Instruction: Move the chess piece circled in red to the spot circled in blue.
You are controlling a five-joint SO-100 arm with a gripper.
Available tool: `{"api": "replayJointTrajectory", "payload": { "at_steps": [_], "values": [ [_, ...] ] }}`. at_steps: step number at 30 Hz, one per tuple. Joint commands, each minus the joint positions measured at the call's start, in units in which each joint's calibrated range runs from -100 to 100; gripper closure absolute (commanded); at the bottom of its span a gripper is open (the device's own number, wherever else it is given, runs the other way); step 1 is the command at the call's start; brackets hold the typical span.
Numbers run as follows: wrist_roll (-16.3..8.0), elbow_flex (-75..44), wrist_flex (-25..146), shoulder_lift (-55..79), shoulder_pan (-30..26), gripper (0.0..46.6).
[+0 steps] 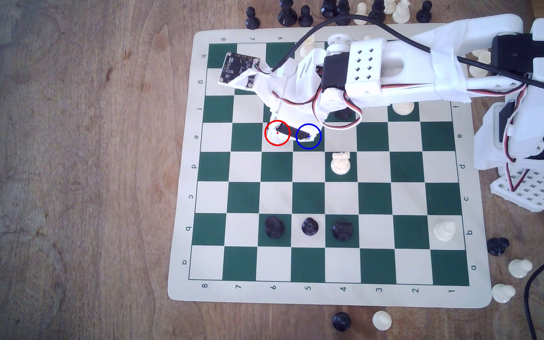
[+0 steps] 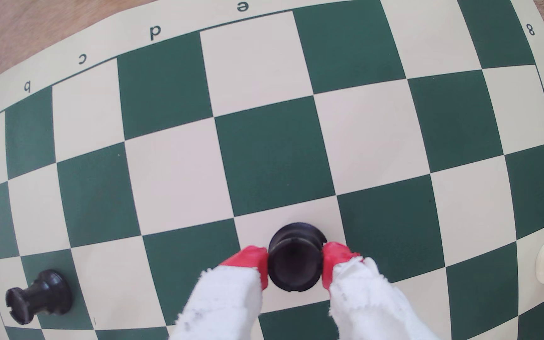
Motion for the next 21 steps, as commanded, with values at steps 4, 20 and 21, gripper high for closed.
{"api": "replayJointTrajectory", "payload": {
  "at_steps": [4, 20, 21],
  "values": [
    [-0.15, -4.15, -0.83, -0.9, 0.08, 45.5],
    [1.32, 15.61, -4.77, -26.45, -0.23, 46.4],
    [1.51, 18.15, -4.77, -28.41, -0.39, 46.4]
  ]
}}
